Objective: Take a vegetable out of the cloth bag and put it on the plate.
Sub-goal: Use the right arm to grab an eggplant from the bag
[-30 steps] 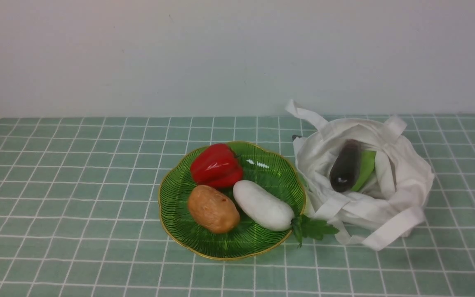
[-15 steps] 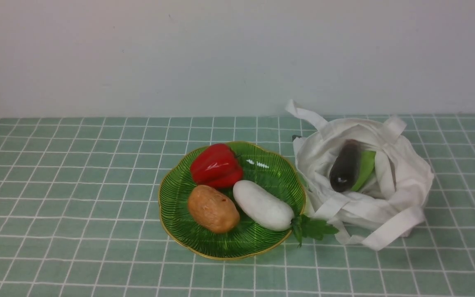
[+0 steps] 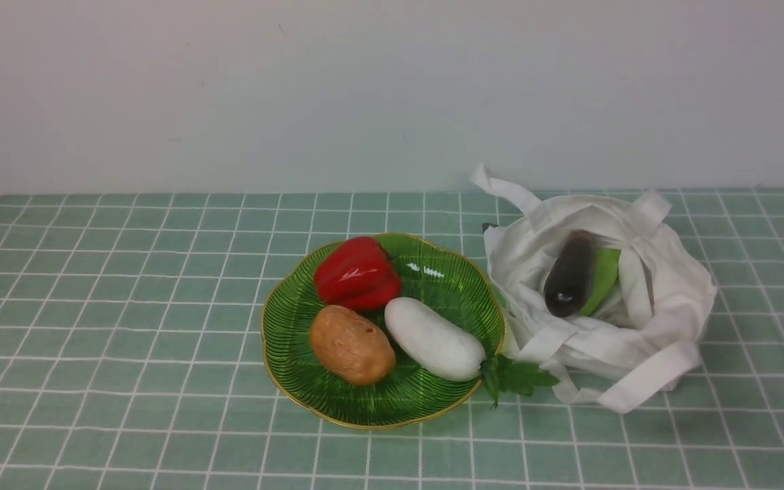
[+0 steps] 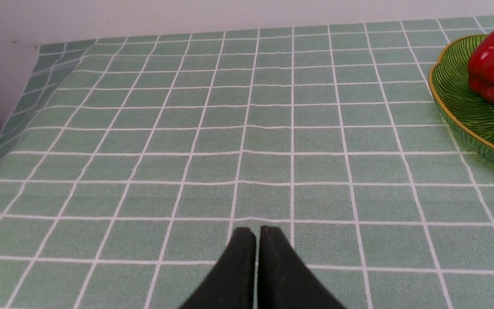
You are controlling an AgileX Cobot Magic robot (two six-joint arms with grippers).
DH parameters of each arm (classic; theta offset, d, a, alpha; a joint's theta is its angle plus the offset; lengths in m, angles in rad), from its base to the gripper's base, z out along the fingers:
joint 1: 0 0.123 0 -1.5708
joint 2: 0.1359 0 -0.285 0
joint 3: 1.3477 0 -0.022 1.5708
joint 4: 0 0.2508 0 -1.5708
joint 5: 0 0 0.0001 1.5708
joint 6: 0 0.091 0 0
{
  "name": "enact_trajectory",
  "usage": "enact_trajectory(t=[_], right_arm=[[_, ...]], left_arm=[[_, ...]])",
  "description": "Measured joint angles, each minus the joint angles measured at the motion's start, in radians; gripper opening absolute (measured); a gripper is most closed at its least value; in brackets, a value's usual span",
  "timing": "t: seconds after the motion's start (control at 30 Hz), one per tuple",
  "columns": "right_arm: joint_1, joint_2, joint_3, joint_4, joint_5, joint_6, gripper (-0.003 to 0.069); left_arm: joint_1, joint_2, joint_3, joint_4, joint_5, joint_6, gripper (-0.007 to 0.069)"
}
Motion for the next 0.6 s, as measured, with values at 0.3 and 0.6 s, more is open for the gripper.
enact_trajectory(t=[0.3,0.6], right_arm=[[0.000,0.140,-0.058,0.004,-0.028,-0.082,-0.0008],[0.041,0.398,-0.255,0.069,-0.138,-0.105,0.0102]], left_arm=[[0.000,0.000,0.000,0.000,0.000,0.000,-0.0008],[0.000,0.000,0.000,0.000,0.000,0.000,-0.0008]])
